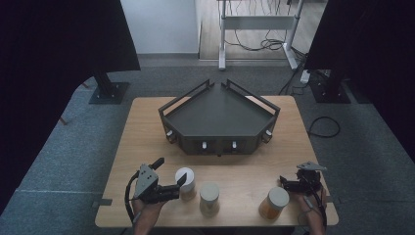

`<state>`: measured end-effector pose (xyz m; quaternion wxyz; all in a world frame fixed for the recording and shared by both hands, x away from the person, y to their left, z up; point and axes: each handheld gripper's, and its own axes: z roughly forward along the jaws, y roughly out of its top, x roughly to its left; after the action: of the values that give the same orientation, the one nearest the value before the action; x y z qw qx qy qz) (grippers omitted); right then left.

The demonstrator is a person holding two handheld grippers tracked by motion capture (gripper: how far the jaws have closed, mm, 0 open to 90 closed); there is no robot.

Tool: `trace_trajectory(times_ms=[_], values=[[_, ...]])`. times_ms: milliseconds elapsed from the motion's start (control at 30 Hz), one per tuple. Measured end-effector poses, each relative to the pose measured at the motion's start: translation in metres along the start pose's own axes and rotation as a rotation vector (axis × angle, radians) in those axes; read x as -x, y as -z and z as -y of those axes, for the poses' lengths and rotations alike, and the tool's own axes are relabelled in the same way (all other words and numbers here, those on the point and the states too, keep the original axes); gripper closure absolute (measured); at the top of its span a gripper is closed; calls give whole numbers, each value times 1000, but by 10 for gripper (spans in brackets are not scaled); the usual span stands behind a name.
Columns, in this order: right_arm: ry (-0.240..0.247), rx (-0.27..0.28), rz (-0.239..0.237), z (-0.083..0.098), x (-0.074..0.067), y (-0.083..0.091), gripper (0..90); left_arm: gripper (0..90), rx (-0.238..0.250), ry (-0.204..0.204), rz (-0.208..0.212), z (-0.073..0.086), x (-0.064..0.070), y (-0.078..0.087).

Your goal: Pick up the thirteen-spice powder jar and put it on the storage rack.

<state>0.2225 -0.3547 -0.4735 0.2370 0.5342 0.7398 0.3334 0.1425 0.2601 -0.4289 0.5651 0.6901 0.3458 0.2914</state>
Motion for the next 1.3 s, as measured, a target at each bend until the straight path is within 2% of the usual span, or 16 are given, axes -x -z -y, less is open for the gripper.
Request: trace_trajectory(times_ms=[467, 800, 1300], values=[[0, 0, 0, 0, 0, 0, 41, 57, -11, -9, 28, 0, 5, -5], [0, 0, 0, 0, 0, 0, 41, 57, -59, 2, 29, 6, 4, -15], [-1, 0, -1, 0, 0, 0, 41, 57, -108, -5, 38, 12, 7, -26]])
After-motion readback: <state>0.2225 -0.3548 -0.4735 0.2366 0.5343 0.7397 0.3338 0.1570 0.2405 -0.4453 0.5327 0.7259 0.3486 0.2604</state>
